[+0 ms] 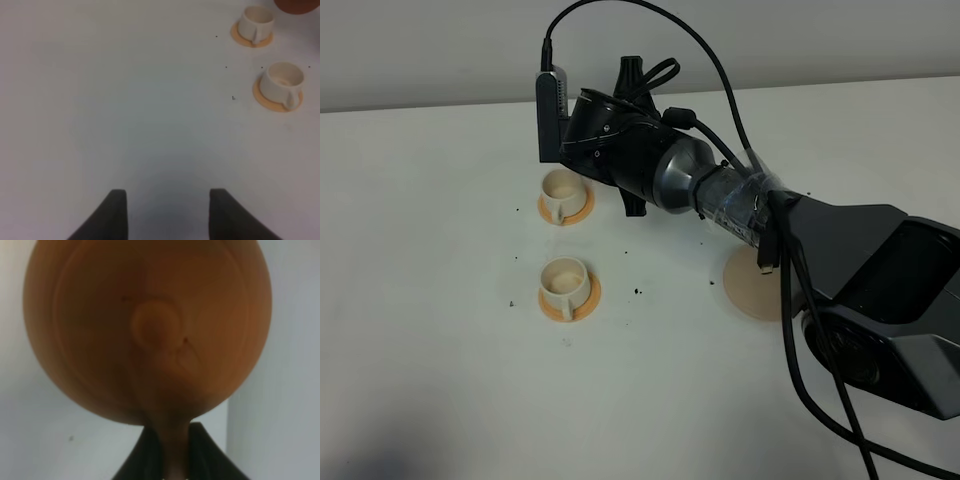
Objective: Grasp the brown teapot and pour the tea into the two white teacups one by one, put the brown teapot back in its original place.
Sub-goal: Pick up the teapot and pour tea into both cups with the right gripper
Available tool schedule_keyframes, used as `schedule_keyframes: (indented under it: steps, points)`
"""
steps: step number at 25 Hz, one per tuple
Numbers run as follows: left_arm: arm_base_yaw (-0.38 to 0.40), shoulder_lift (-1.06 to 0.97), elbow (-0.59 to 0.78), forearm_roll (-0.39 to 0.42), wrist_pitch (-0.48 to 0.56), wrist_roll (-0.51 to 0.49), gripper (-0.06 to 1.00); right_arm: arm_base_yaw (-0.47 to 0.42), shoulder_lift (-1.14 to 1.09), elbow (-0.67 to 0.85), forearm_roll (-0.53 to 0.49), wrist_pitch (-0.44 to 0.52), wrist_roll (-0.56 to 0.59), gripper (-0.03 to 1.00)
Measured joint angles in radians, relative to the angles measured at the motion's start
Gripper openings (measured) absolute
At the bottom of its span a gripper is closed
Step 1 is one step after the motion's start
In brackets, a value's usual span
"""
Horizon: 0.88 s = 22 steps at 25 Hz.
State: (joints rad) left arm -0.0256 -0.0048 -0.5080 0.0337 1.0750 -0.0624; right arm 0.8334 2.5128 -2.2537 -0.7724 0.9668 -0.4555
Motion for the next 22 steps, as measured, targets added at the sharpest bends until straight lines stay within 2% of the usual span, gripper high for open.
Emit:
schedule_keyframes:
  steps: [12,22]
  points:
    - [0.0,0.0,0.0,0.0,0.0,0.001,0.39,0.001,0.012,0.0,-0.027,-0.026,-0.039,0.11]
    - [0.0,0.0,0.0,0.0,0.0,0.001,0.39,0.02,0.027,0.0,-0.093,-0.034,-0.064,0.11]
